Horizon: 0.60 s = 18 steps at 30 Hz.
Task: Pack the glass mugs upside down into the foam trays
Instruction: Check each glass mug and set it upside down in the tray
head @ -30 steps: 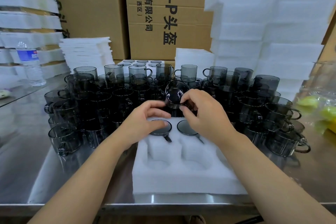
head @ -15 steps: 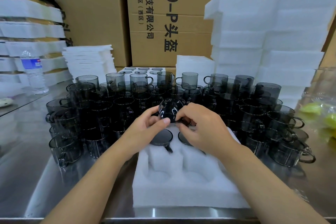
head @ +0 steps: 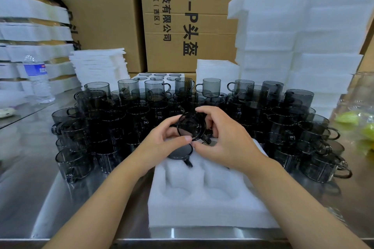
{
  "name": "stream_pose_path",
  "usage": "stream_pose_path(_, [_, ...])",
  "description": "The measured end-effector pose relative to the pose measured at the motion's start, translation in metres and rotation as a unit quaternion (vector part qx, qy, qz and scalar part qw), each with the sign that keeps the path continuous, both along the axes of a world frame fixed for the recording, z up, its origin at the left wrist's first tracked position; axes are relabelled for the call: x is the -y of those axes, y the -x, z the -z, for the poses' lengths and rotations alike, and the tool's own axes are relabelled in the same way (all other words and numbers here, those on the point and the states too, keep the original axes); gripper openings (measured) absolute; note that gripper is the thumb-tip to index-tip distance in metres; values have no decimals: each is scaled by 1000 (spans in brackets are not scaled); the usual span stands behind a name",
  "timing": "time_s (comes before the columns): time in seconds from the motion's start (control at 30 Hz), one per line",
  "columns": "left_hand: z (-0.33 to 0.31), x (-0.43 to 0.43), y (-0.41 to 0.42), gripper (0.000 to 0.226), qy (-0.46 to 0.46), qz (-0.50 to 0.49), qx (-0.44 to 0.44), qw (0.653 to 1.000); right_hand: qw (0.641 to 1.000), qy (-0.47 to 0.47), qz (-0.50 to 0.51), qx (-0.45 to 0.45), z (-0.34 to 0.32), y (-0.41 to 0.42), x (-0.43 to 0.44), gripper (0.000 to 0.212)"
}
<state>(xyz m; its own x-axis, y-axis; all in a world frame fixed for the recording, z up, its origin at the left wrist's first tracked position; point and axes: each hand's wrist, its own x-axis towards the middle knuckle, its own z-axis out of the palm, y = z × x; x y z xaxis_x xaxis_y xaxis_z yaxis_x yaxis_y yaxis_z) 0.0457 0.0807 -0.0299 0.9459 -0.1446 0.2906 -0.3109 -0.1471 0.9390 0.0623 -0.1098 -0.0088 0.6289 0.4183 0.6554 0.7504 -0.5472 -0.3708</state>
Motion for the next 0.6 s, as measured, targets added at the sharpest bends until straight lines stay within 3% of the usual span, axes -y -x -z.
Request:
stream_pose_path(0.23, [-2,-2,2,84,-36,-9,9,999,1000,5,-12,19,-3,3,1,63])
stream_pose_path(0.6, [0,-3,0,69,-57,6,21,998,1000,7,-12,15,-2,0,0,62])
